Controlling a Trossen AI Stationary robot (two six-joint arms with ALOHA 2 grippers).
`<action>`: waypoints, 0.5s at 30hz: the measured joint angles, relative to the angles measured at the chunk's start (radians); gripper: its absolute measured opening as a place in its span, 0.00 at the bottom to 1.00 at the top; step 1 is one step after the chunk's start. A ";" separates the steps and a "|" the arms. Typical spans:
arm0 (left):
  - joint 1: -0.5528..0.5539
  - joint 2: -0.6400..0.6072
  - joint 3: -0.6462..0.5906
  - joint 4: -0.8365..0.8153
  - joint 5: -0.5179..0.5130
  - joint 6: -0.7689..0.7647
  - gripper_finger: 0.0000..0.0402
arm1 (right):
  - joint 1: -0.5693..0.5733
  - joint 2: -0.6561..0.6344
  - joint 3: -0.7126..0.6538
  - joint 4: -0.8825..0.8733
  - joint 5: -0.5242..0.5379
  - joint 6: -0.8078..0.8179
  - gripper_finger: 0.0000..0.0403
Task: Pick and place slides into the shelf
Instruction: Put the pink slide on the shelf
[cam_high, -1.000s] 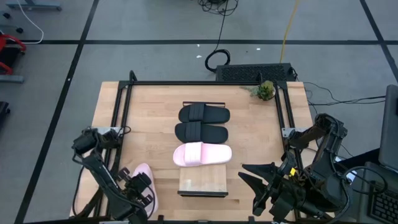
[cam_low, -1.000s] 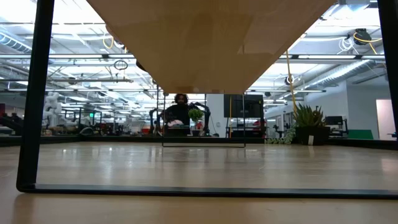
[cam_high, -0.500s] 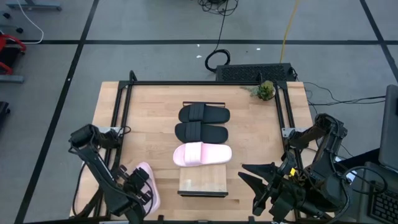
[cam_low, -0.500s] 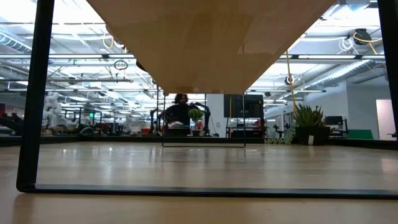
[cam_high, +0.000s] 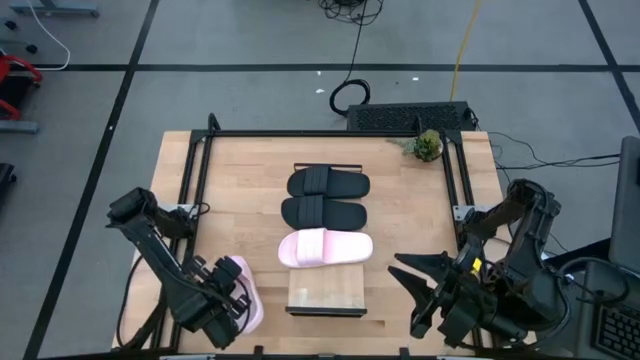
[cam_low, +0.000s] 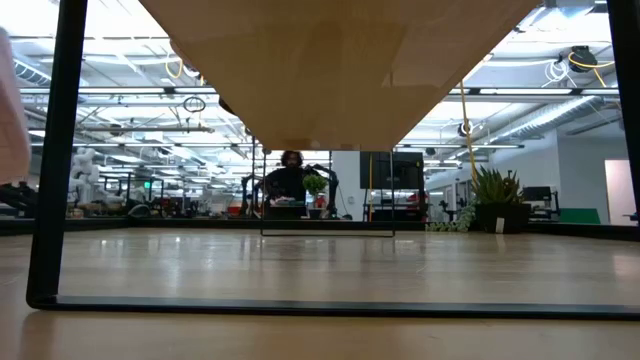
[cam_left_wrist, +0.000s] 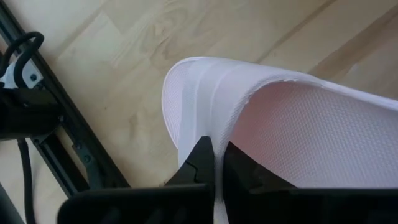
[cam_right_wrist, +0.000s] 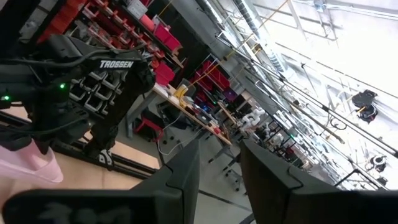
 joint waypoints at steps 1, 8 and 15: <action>0.007 -0.004 0.000 0.000 0.000 0.006 0.00 | 0.000 -0.004 0.000 0.000 0.000 0.000 0.27; 0.060 -0.026 0.001 0.000 -0.028 0.060 0.00 | 0.000 -0.032 0.000 -0.006 0.002 0.000 0.27; 0.120 -0.026 0.043 0.000 -0.029 0.171 0.00 | 0.000 -0.064 0.000 -0.045 0.004 -0.001 0.27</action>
